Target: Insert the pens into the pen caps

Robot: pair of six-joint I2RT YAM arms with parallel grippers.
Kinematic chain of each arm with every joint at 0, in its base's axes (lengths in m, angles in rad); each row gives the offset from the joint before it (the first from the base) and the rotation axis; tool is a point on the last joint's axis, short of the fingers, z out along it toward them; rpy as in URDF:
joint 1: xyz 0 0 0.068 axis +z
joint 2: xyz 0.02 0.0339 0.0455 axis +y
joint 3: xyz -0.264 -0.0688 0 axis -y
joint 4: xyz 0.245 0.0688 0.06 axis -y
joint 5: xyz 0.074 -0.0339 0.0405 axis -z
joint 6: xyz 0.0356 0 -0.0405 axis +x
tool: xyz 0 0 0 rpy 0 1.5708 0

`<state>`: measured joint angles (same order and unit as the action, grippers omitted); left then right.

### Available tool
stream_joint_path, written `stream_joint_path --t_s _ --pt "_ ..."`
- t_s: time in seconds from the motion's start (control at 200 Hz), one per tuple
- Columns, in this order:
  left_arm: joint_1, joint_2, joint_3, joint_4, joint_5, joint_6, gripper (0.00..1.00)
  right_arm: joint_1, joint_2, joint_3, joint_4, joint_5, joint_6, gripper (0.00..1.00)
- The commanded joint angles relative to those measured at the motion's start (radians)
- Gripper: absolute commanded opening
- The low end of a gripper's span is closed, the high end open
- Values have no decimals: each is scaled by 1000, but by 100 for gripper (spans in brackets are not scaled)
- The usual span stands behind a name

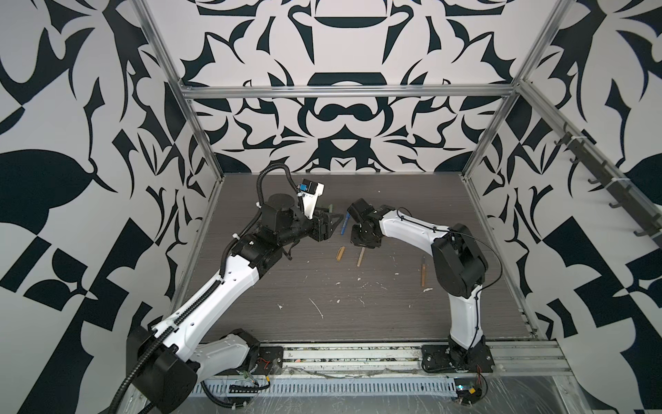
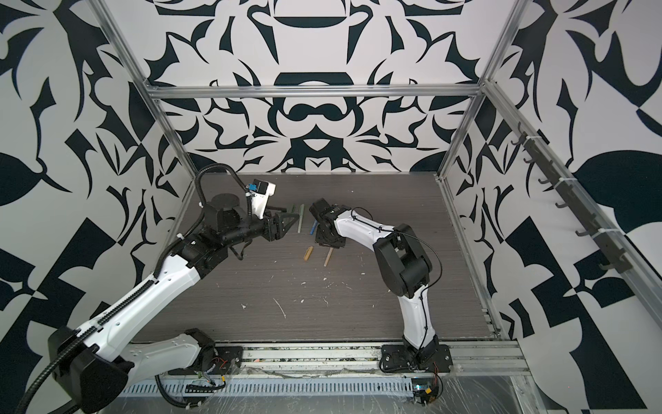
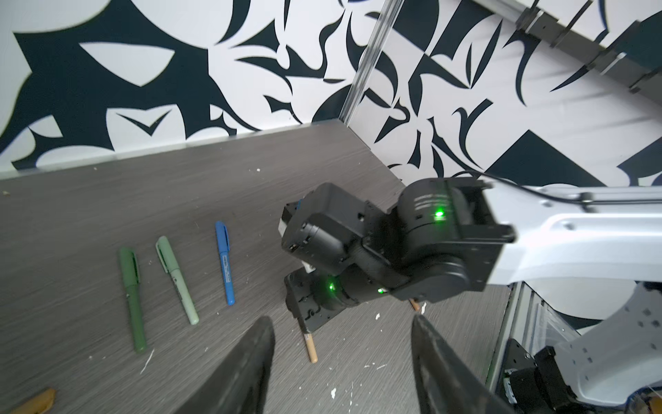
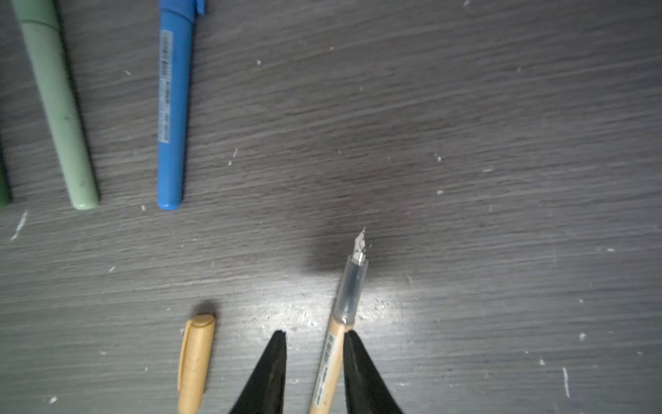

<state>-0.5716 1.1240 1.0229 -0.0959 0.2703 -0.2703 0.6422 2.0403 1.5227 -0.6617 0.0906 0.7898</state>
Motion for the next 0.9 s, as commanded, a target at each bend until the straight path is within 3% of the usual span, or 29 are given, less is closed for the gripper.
stream_joint_path --t_s 0.0,0.48,0.745,0.895 --pt "2 -57 -44 34 -35 24 64 0 -17 39 -46 31 34 31" --pt "1 -75 -67 44 -57 26 65 -30 35 39 -52 23 25 30" --pt "1 -52 -66 43 -67 27 66 -46 53 22 -29 -11 31 22" --pt "1 -53 -69 48 -73 24 66 -46 28 -7 -1 -25 38 13"
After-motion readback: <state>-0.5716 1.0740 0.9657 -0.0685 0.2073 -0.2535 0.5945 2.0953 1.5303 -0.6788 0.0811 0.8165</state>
